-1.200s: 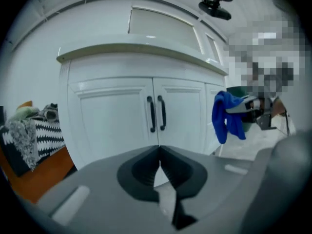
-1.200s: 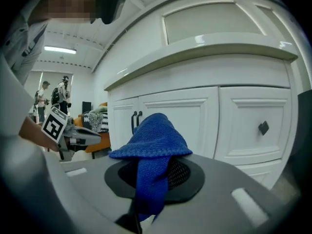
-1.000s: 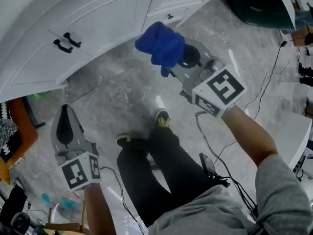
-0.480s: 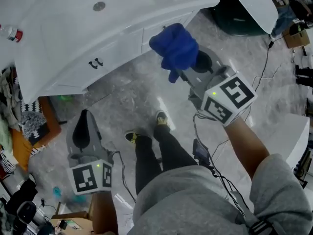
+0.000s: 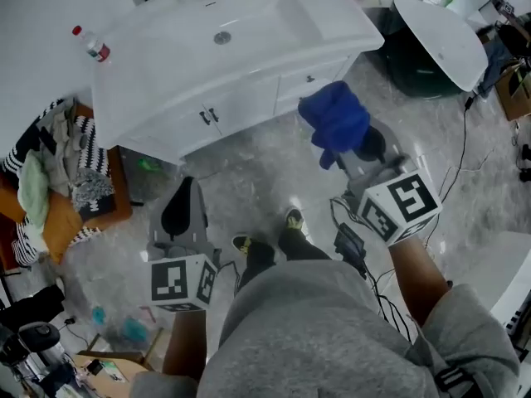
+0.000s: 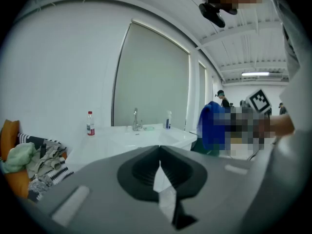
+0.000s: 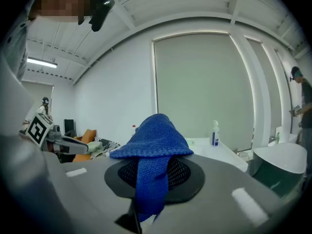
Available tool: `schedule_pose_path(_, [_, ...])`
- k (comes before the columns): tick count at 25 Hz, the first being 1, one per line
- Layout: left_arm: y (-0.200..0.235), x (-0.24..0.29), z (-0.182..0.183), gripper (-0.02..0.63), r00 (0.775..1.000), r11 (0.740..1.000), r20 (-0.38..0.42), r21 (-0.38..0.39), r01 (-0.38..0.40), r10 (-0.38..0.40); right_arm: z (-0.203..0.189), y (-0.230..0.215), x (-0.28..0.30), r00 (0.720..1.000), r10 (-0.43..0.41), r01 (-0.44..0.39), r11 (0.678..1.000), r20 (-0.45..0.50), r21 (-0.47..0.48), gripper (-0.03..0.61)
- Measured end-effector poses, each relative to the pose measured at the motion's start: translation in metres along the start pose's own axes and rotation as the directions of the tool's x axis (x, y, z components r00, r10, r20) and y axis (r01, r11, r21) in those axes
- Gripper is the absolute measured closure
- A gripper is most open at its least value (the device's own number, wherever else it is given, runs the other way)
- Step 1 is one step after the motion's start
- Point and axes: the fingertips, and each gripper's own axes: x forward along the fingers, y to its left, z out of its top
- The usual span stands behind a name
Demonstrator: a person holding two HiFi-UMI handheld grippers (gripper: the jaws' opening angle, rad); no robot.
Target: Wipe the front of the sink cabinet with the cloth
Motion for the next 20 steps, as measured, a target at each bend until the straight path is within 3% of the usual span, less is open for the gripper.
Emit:
schedule_pose_path(11, [0.003, -0.02, 0.019, 0.603, 0.998, 0.998, 0.029, 0.024, -0.059, 0.058, 0.036, -0.021, -0.03, 0.997, -0.037, 0.037, 0.999, 0.074, 0.0, 0.499])
schedule_pose_path(20, [-0.016, -0.015, 0.029, 0.603, 0.998, 0.998, 0.042, 0.031, -0.052, 0.05, 0.022, -0.039, -0.04, 0.996, -0.047, 0.045, 0.998, 0.074, 0.033, 0.499])
